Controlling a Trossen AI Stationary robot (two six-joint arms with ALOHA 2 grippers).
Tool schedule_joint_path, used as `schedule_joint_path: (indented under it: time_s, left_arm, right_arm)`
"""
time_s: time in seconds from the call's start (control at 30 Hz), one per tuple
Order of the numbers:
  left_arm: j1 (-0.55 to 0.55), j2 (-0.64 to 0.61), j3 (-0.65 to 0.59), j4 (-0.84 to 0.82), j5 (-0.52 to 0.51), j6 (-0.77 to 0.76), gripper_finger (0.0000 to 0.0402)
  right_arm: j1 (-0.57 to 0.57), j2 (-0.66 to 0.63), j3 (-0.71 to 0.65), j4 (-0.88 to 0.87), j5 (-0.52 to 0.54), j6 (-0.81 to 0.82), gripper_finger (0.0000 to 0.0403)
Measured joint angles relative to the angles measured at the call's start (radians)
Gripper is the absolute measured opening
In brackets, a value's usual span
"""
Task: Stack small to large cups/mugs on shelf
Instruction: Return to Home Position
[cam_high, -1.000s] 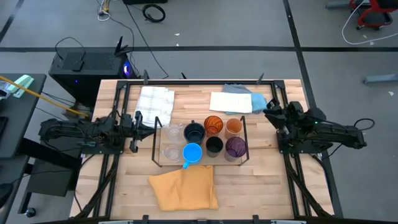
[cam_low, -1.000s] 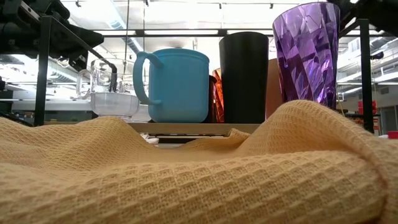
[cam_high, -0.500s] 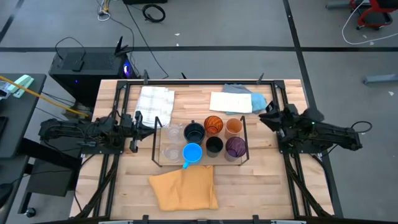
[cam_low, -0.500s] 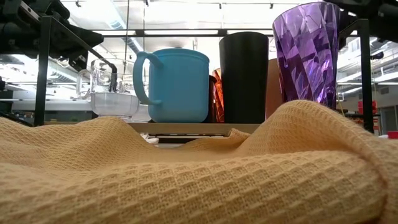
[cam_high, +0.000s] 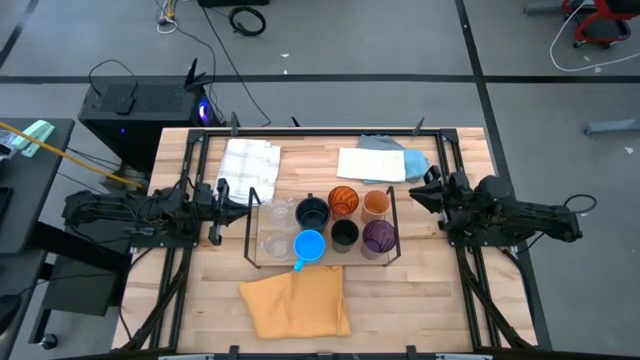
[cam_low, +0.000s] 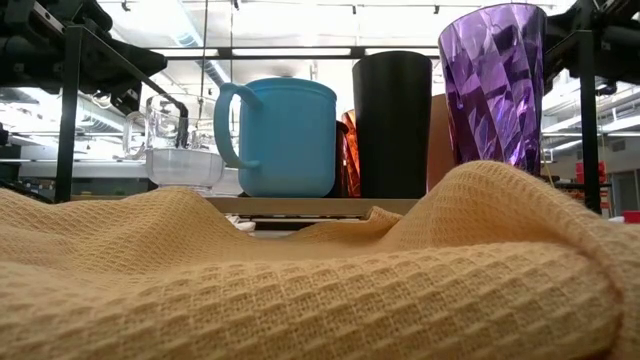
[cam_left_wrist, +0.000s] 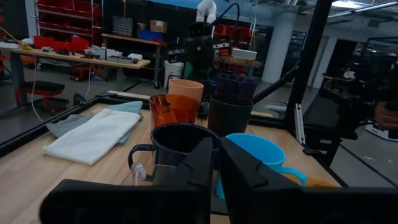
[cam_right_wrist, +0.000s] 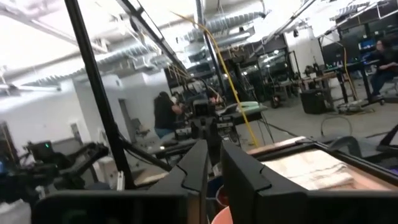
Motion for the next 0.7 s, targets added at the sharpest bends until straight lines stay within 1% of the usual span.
schedule_joint_path:
  time_s: [0.13, 0.3, 0.43, 0.6, 0.7]
  left_arm:
    - [0.0, 0.0, 0.0, 0.0, 0.0, 0.0, 0.0025]
    - [0.0, 0.0, 0.0, 0.0, 0.0, 0.0, 0.0021]
    - [0.0, 0.0, 0.0, 0.0, 0.0, 0.0, 0.0027]
    - [0.0, 0.0, 0.0, 0.0, 0.0, 0.0, 0.0035]
    - [0.0, 0.0, 0.0, 0.0, 0.0, 0.0, 0.0036]
  right_arm:
    - [0.0, 0.0, -0.057, 0.107, 0.0, 0.037, 0.0043]
    - [0.015, 0.001, -0.055, 0.125, 0.002, 0.03, 0.0031]
    - [0.072, 0.001, -0.056, 0.118, 0.005, 0.033, 0.0022]
    - [0.164, 0.001, -0.056, 0.098, 0.086, -0.016, 0.0016]
    - [0.18, 0.001, -0.056, 0.085, 0.117, -0.058, 0.0016]
